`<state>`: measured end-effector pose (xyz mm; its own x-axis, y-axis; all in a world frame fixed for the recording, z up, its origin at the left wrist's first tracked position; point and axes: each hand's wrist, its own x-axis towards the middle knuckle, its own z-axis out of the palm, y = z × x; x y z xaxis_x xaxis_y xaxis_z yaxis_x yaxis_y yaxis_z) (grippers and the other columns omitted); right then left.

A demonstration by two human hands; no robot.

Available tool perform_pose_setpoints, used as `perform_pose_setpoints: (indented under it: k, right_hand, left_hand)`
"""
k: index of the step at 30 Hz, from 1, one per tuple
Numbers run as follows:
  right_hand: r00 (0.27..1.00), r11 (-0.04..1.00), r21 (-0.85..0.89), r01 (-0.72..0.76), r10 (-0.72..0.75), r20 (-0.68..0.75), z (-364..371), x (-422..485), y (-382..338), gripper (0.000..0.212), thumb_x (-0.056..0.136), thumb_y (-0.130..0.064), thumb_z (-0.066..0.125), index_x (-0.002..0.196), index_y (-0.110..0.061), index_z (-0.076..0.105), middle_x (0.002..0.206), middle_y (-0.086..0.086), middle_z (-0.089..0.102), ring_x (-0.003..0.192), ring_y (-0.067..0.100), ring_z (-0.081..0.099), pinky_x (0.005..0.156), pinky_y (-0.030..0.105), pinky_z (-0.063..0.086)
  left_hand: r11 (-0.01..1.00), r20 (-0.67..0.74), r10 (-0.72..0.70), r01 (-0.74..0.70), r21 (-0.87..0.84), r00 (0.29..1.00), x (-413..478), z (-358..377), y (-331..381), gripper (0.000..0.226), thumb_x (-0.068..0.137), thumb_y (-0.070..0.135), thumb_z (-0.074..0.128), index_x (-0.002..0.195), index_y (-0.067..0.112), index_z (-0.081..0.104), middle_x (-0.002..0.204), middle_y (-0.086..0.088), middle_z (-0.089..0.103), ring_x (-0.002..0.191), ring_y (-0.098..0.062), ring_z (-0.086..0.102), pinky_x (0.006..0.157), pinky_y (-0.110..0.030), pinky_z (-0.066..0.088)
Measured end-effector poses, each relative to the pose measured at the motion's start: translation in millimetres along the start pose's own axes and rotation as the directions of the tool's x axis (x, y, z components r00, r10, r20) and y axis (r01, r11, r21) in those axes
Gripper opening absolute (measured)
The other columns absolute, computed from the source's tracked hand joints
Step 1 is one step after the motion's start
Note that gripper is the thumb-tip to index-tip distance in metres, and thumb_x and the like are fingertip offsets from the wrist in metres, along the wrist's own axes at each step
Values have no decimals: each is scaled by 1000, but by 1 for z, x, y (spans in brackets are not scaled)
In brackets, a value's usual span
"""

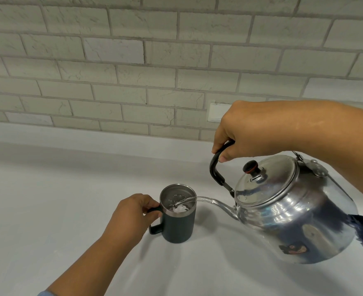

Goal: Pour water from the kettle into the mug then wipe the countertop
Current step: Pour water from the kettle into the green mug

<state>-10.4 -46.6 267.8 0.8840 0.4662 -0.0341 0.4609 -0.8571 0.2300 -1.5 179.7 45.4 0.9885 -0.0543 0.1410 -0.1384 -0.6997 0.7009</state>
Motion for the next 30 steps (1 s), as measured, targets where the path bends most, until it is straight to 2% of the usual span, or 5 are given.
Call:
perform_pose_setpoints:
  k: [3, 14, 22, 30]
  right_hand:
    - [1000, 1000, 6, 0, -1, 11, 0, 0, 0, 25, 82, -46, 64, 104, -37, 69, 62, -20, 50, 59, -1, 49, 50, 17, 32]
    - [1000, 1000, 29, -5, 5, 9, -2, -1, -2, 26, 83, -45, 64, 106, -35, 69, 60, -23, 48, 58, -1, 49, 53, 19, 37]
    - [1000, 1000, 30, 9, -9, -9, -2, -2, -2, 26, 83, -45, 63, 107, -36, 69, 66, -25, 48, 63, -4, 49, 53, 16, 35]
    - [999, 997, 78, -7, 10, -32, 1, -4, 1, 27, 84, -45, 62, 109, -38, 67, 69, -26, 45, 67, -6, 47, 60, 14, 39]
  left_hand:
    - [1000, -4, -3, 3, -7, 1000, 0, 0, 0, 28, 77, 22, 74, 71, 44, 59, 76, 21, 63, 75, 2, 61, 60, -9, 39]
    - [1000, -4, -10, 10, 2, 1000, 0, 1, 0, 12, 78, 21, 73, 84, 31, 69, 81, 17, 64, 78, -3, 62, 65, -12, 41]
    - [1000, -1, -14, 14, 9, 1000, 0, 1, 0, 12, 79, 22, 72, 88, 29, 70, 82, 18, 63, 78, -2, 61, 66, -10, 40]
    - [1000, -3, -15, 15, 9, 1000, 1, 1, -2, 12, 79, 23, 72, 87, 31, 69, 83, 17, 64, 79, -2, 61, 66, -12, 41]
